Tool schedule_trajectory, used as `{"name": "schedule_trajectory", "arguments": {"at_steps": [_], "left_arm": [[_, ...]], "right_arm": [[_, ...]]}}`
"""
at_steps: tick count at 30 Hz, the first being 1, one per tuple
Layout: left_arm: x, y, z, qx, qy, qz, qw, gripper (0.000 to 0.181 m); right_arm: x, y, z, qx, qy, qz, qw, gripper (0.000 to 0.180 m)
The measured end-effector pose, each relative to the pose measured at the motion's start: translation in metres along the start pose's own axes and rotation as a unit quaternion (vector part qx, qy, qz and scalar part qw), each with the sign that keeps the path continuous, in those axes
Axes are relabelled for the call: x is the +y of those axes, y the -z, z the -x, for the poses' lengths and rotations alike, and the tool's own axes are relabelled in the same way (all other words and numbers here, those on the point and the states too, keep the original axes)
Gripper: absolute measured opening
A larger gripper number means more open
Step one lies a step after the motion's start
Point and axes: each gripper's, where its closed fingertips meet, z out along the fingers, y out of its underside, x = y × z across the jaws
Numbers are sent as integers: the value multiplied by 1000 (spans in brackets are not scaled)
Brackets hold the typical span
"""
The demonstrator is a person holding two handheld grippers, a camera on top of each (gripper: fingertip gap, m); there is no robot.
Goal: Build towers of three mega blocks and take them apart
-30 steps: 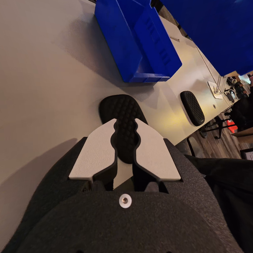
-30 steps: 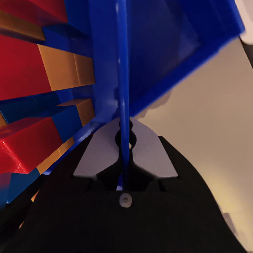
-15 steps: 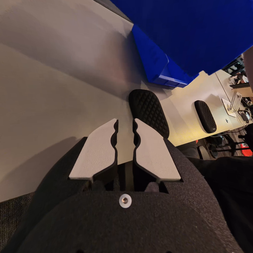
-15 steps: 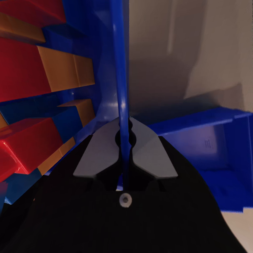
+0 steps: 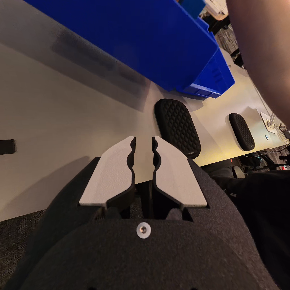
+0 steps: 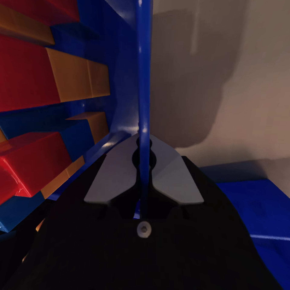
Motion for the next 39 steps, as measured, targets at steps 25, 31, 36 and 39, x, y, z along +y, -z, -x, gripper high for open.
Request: {"name": "schedule_trajectory", "arguments": {"at_steps": [25, 31, 36, 39], "left_arm": [[10, -14, -4, 23, 3, 13, 1000, 19], [12, -17, -10, 29, 2, 18, 999, 20], [11, -18, -16, 33, 0, 17, 999, 19], [9, -17, -19, 33, -3, 16, 999, 19]], "right_arm": [[0, -50, -41, 58, -38, -9, 998, 4], [-1, -50, -39, 67, -8, -18, 998, 8], [-1, -47, -39, 58, 0, -28, 998, 9], [-3, -44, -43, 87, 25, -36, 995, 12]]}}
